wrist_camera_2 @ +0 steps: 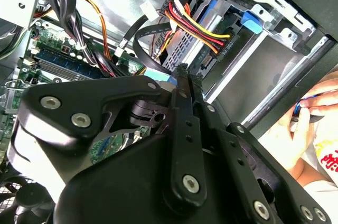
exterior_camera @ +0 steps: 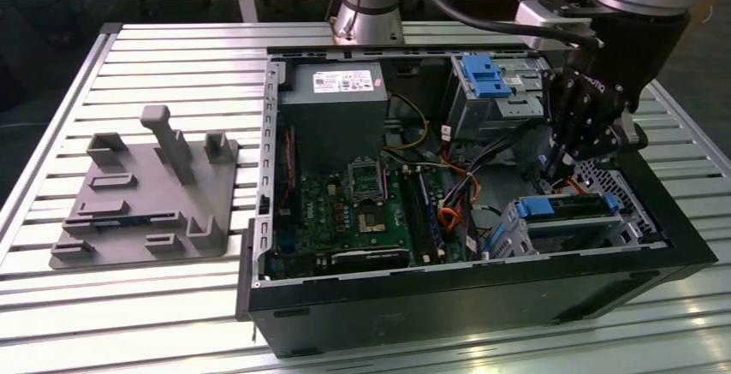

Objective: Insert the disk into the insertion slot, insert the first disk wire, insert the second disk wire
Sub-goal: 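Insert the second disk wire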

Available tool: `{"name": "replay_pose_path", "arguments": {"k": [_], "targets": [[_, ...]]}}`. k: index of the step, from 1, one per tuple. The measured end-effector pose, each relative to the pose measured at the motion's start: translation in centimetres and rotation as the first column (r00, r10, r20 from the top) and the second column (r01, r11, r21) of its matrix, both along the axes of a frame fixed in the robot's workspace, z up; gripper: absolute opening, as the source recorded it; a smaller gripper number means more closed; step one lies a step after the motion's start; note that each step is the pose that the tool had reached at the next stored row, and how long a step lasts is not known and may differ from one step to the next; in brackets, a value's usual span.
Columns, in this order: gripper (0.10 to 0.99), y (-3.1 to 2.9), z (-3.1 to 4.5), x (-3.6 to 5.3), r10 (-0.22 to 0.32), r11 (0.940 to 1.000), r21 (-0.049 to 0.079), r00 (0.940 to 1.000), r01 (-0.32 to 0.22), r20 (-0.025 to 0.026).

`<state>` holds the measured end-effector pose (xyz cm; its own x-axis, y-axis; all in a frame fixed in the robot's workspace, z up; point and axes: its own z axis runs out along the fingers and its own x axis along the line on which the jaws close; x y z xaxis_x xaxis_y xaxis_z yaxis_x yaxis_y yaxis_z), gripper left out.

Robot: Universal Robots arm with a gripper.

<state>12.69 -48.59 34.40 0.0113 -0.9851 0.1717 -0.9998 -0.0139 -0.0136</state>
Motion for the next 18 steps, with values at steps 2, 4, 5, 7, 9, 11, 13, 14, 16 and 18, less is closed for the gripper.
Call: {"name": "replay_pose_path", "arguments": {"k": [2, 4, 5, 7, 9, 11, 13, 14, 16, 18], "targets": [[0.141, 0.0, -0.02, -0.01, 0.0, 1.0, 0.001, 1.0, 0.0, 0.0026], [0.141, 0.0, -0.03, 0.0, 0.0, 1.0, 0.004, 1.0, 0.0, 0.007], [0.141, 0.0, -0.03, 0.0, 0.0, 1.0, 0.006, 1.0, 0.0, 0.009], [0.141, 0.0, -0.04, 0.0, 0.0, 1.0, 0.009, 0.9999, 0.0, 0.0126], [0.141, 0.0, -0.04, 0.0, 0.0, 0.9999, 0.011, 0.9999, 0.0, 0.0147], [0.141, 0.0, -0.04, 0.0, 0.0, 0.9999, 0.011, 0.9999, 0.0, 0.0163], [0.141, 0.0, -0.04, 0.0, 0.0, 0.9999, 0.011, 0.9998, 0.0, 0.0177], [0.141, 0.0, -0.04, 0.0, 0.0, 0.9999, 0.011, 0.9998, 0.0, 0.0179], [0.141, 0.0, -0.04, 0.0, 0.0, 0.9999, 0.011, 0.9998, 0.0, 0.0181], [0.141, 0.0, -0.03, 0.0, 0.0, 0.9999, 0.011, 0.9998, 0.0, 0.0181]]}}
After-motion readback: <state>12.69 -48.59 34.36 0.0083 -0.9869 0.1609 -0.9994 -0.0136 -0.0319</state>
